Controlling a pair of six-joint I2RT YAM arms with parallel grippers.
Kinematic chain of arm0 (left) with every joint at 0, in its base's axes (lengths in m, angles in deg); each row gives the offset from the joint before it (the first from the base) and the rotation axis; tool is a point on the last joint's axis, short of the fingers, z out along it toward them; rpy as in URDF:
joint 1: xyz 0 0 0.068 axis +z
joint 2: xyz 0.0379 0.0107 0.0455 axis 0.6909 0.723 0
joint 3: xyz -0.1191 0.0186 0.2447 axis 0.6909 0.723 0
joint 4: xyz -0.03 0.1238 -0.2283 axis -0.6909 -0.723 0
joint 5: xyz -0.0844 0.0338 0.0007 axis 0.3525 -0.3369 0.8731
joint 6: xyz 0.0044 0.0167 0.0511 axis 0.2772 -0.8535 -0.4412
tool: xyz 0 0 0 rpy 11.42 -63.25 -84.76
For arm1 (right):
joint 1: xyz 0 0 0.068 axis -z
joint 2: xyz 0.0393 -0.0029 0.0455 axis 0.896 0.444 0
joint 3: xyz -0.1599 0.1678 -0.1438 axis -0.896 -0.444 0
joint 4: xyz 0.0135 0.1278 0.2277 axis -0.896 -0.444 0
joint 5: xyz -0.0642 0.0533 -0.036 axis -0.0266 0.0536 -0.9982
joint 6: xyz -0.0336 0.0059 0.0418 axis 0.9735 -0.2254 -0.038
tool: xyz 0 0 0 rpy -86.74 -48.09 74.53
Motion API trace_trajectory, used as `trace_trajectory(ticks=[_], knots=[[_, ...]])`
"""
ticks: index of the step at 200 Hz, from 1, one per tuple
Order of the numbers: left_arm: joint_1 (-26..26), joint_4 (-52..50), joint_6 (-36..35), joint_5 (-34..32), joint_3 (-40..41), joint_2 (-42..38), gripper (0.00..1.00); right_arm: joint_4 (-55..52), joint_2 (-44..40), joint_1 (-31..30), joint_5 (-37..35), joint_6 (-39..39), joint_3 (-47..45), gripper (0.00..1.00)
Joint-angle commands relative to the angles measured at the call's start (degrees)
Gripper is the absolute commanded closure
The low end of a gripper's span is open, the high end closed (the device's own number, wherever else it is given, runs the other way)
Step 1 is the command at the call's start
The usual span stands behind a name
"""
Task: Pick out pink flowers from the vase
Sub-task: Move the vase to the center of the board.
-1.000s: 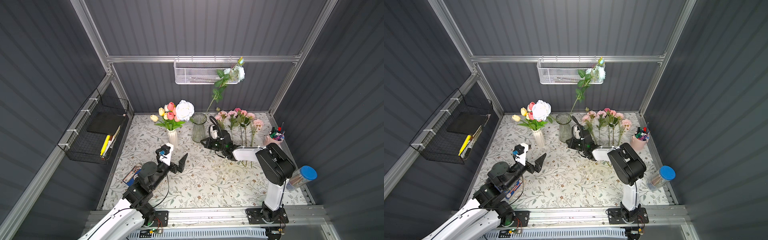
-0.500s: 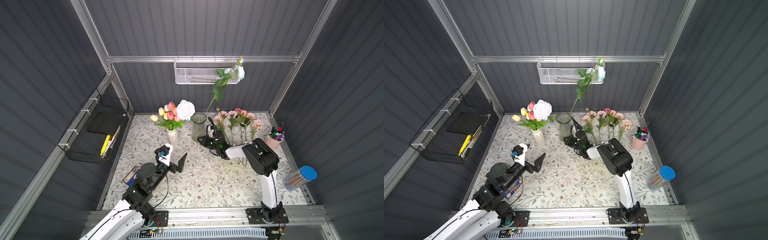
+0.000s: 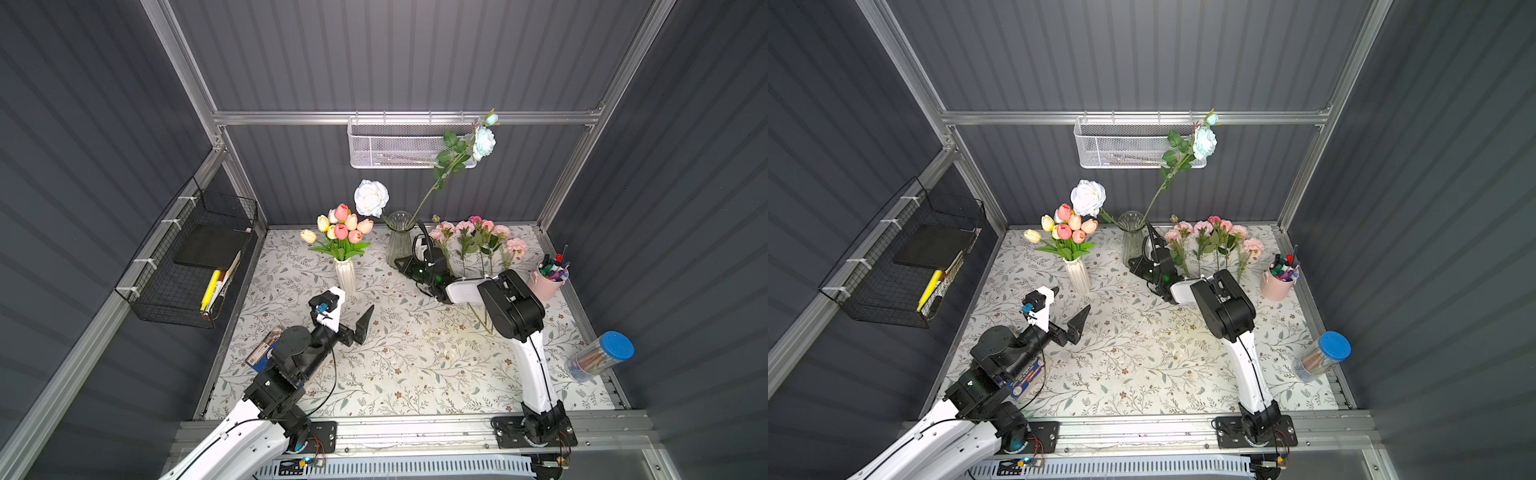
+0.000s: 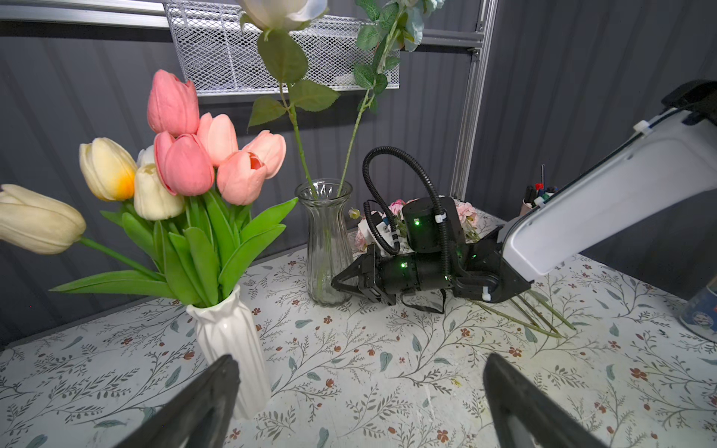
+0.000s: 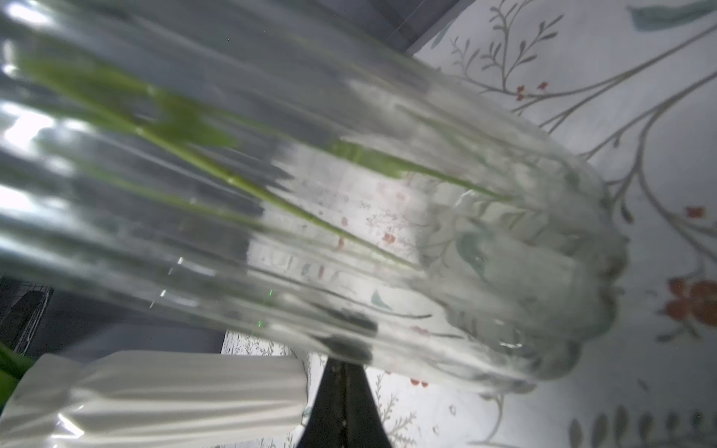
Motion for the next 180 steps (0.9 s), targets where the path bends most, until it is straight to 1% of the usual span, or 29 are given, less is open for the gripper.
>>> trace_trajectory(ticks=[1, 30, 47, 61, 81, 87, 101, 116, 131, 147, 159, 167, 180], knots=[[0.0, 1.5, -1.3, -0.8, 1.4, -1.1, 0.01, -2.2, 2.3, 1.3, -0.4, 0.9, 3.7, 1.00], [0.0, 1.8, -2.0, -1.1, 1.8, -1.3, 0.01, -2.9, 4.5, 2.4, 0.0, 1.6, 7.5, 1.00], [0.0, 2.0, -2.9, -2.1, 2.0, -1.0, 0.01, -2.5, 4.0, 2.3, 1.6, 2.4, 7.2, 1.00], [0.0, 2.4, -3.2, -3.7, 2.1, -1.1, 0.01, 0.2, 2.0, 1.7, 1.9, 3.8, 3.8, 1.00], [0.0, 4.4, -2.8, -5.8, 3.2, -1.4, 0.01, 3.4, -3.3, 1.0, 1.9, 7.6, -3.0, 1.00], [0.0, 5.3, -2.7, -5.7, 3.5, -1.3, 0.01, 4.1, -5.0, 0.9, 4.3, 8.9, -5.1, 1.00], [0.1, 6.3, -2.4, -4.9, 3.4, 0.3, 0.01, 3.8, -9.5, 0.5, 4.9, 12.3, -9.0, 1.00], [0.2, 4.9, -1.4, -4.6, 1.3, 3.5, 0.01, 2.7, -14.2, -0.2, 5.6, 16.4, -12.6, 0.96], [0.3, 3.4, -1.3, -3.7, -0.8, 5.6, 0.01, -0.6, -18.6, -1.4, 6.0, 21.7, -14.7, 0.91], [0.3, 4.3, -1.6, -3.3, -1.2, 6.1, 0.01, -3.4, -23.0, -3.1, 5.4, 27.3, -16.7, 0.82], [0.3, 4.9, -1.7, -3.1, -1.5, 6.6, 0.01, -3.7, -25.8, -3.9, 5.0, 30.1, -17.9, 0.80], [0.3, 4.7, -1.1, -3.3, -2.0, 7.4, 0.01, -3.7, -27.4, -4.5, 4.6, 31.8, -18.4, 0.77], [1.1, 4.0, 0.4, -2.9, -2.9, 8.9, 0.01, -3.6, -29.3, -5.5, 4.3, 35.3, -18.4, 0.76]])
